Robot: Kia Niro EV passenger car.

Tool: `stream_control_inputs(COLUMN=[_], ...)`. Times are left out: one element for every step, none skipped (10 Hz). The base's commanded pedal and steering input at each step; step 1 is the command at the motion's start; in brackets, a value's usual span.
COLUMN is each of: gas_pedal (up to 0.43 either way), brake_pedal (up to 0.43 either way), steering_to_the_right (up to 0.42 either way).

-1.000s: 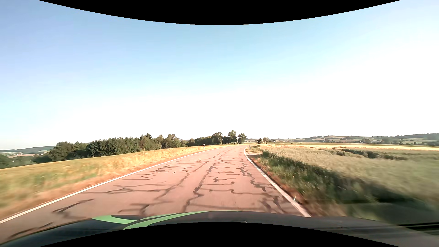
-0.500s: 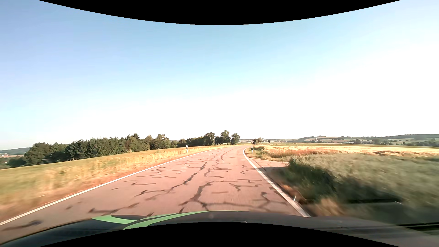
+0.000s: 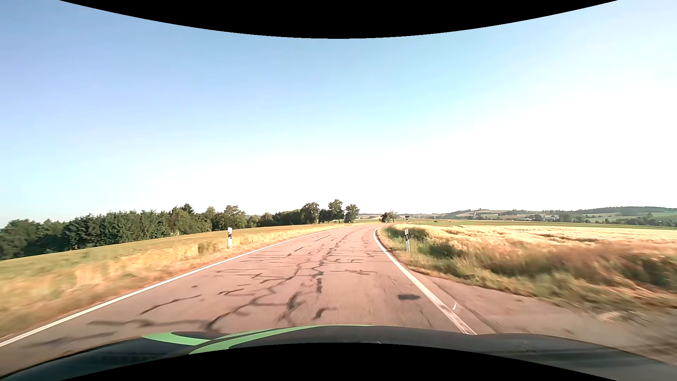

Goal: Follow the waypoints while adhering to traffic rules and regulations

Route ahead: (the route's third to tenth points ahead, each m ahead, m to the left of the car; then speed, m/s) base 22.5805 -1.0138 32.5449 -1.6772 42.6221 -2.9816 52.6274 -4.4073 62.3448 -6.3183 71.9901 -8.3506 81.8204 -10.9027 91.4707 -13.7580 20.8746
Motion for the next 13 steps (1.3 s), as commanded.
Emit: stream_control_inputs(gas_pedal=[0.280, 0.268, 0.268, 0.268, 0.220, 0.209, 0.209, 0.209, 0.209, 0.209, 0.209, 0.209, 0.209], brake_pedal=[0.000, 0.000, 0.000, 0.000, 0.000, 0.000, 0.000, 0.000, 0.000, 0.000, 0.000, 0.000, 0.000], steering_to_the_right=[0.021, 0.020, 0.020, 0.019, 0.019, 0.019, 0.019, 0.019, 0.019, 0.018, 0.018, 0.016, 0.016])
